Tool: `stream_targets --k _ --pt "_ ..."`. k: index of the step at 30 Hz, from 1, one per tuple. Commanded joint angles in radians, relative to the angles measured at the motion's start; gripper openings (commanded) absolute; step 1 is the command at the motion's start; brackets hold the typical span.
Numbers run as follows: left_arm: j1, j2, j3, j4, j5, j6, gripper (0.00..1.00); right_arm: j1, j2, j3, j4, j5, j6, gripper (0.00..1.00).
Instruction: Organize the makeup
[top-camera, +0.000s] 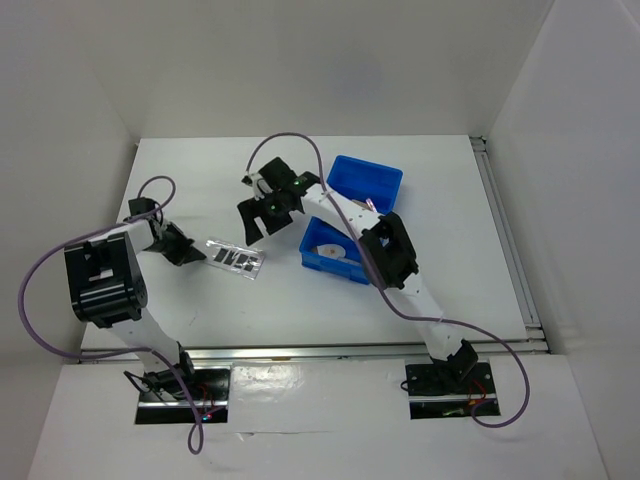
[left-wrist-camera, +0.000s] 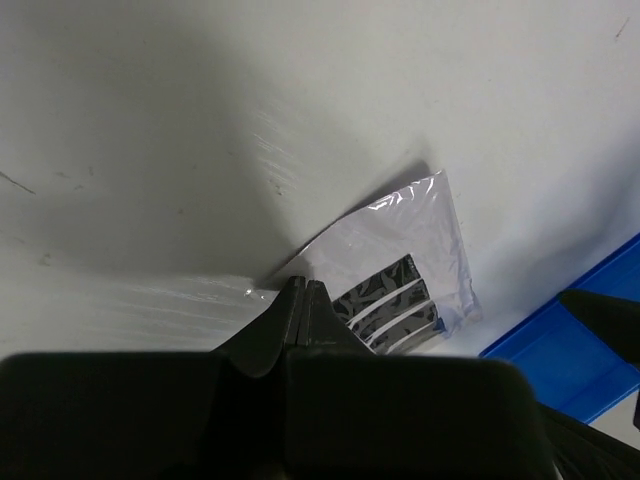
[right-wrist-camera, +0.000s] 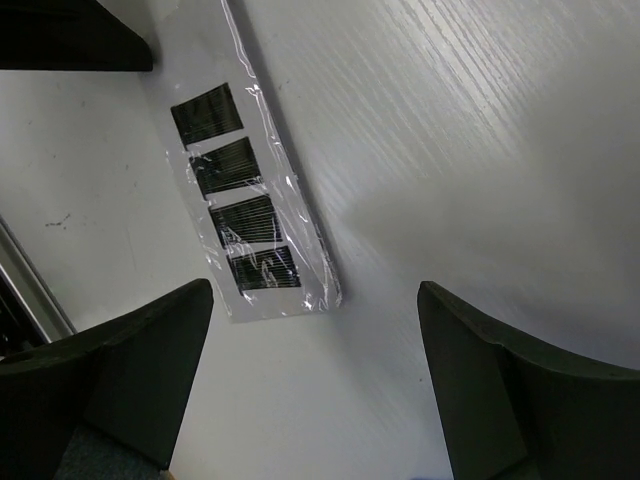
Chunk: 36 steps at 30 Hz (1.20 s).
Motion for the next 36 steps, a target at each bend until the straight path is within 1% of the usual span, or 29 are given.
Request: stream_targets --k 1,6,7,8,12,13,18,22,28,30,35,36 --pt "-0.001 0.030 0.037 0.020 -0.002 -0.021 0.00 -0.009 0.036 0.005 0.001 -0.037 0.001 0.90" --pt "-0.001 0.064 0.037 0.031 0.009 -0.021 0.00 -0.009 0.056 -0.018 0.011 -0.047 0.001 0.86" --pt "-0.001 0.064 0.046 0.031 0.009 -0.021 0.00 -0.009 0.066 -0.030 0.011 -0.057 0.001 0.83" --pt "-0.001 0.064 0.046 0.031 0.009 -0.021 0.00 -0.009 0.066 -0.031 0.011 -0.057 0.001 0.83" --pt "-0.001 0.073 0.055 0.031 -0.002 -0.021 0.00 -0.009 0.076 -0.031 0.011 -0.111 -0.008 0.72" --pt "-0.001 0.082 0.055 0.031 -0.002 -0.021 0.00 -0.009 0.076 -0.043 0.000 -0.122 -0.008 0.69" --pt "-0.001 0.082 0.064 0.031 -0.011 -0.021 0.00 0.002 0.044 -0.115 -0.022 -0.154 -0.030 0.62" --pt "-0.001 0.082 0.064 0.031 -0.020 -0.021 0.00 0.025 0.020 -0.165 -0.020 -0.133 -0.039 0.62" --pt "-0.001 0.082 0.055 0.031 -0.021 -0.021 0.00 0.034 -0.013 -0.222 0.000 -0.134 0.004 0.60" --pt "-0.001 0.082 0.046 0.031 -0.021 -0.021 0.00 0.034 -0.022 -0.253 0.043 -0.146 0.031 0.59" --pt "-0.001 0.082 0.046 0.031 -0.021 -0.011 0.00 0.034 -0.022 -0.253 0.080 -0.168 0.050 0.58" --pt "-0.001 0.082 0.046 0.031 -0.021 -0.011 0.00 0.034 -0.010 -0.229 0.089 -0.168 0.050 0.57"
